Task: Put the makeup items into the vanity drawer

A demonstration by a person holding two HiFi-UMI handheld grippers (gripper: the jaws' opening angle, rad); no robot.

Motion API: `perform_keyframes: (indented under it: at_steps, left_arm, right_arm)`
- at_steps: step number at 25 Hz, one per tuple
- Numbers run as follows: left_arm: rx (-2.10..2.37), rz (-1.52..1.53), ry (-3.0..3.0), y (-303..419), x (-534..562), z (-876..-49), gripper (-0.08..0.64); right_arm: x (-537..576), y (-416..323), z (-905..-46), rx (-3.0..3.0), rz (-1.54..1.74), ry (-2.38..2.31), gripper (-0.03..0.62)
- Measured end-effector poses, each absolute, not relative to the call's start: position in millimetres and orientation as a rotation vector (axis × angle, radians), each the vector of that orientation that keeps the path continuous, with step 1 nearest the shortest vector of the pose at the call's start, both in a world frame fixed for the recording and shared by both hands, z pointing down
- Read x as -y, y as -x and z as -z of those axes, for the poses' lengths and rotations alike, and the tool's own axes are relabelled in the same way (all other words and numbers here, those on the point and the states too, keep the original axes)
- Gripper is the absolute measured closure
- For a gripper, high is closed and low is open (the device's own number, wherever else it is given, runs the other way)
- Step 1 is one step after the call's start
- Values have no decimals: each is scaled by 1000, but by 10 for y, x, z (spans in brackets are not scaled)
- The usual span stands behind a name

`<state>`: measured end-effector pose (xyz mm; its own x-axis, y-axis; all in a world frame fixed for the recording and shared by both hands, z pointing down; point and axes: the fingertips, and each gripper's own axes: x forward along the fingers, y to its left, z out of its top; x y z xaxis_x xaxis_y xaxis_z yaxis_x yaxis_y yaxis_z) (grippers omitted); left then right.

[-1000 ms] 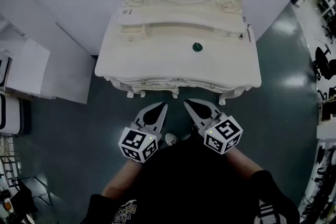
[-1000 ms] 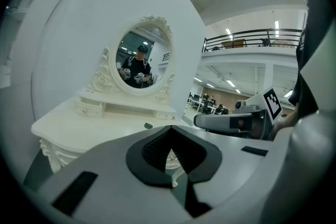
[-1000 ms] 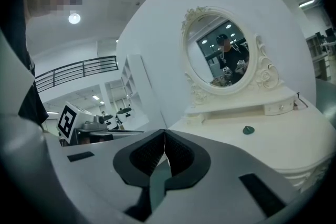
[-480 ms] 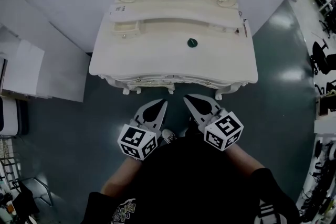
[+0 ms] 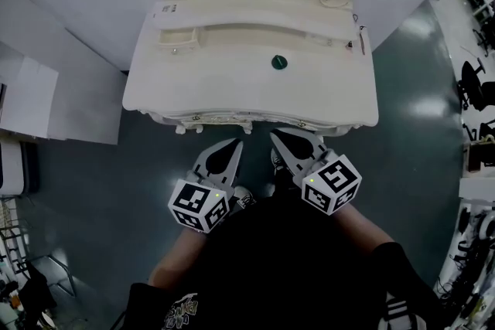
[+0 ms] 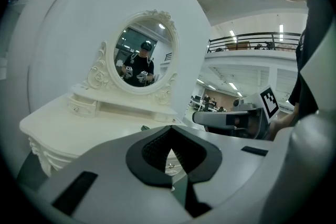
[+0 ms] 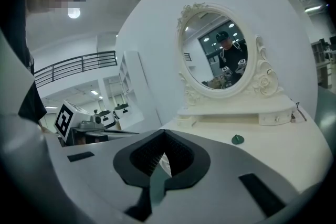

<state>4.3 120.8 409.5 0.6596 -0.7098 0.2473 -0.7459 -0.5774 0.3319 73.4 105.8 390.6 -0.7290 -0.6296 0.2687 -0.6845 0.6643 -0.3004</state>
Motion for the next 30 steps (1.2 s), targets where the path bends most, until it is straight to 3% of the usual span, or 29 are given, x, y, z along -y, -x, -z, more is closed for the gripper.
perform_keyframes:
  at_steps: [30]
  left_arm:
    - [1365,-194,-2289,-477,142,-4539,560]
  right_arm:
    - [610,-1368,-4576,2670,-611,-905,563]
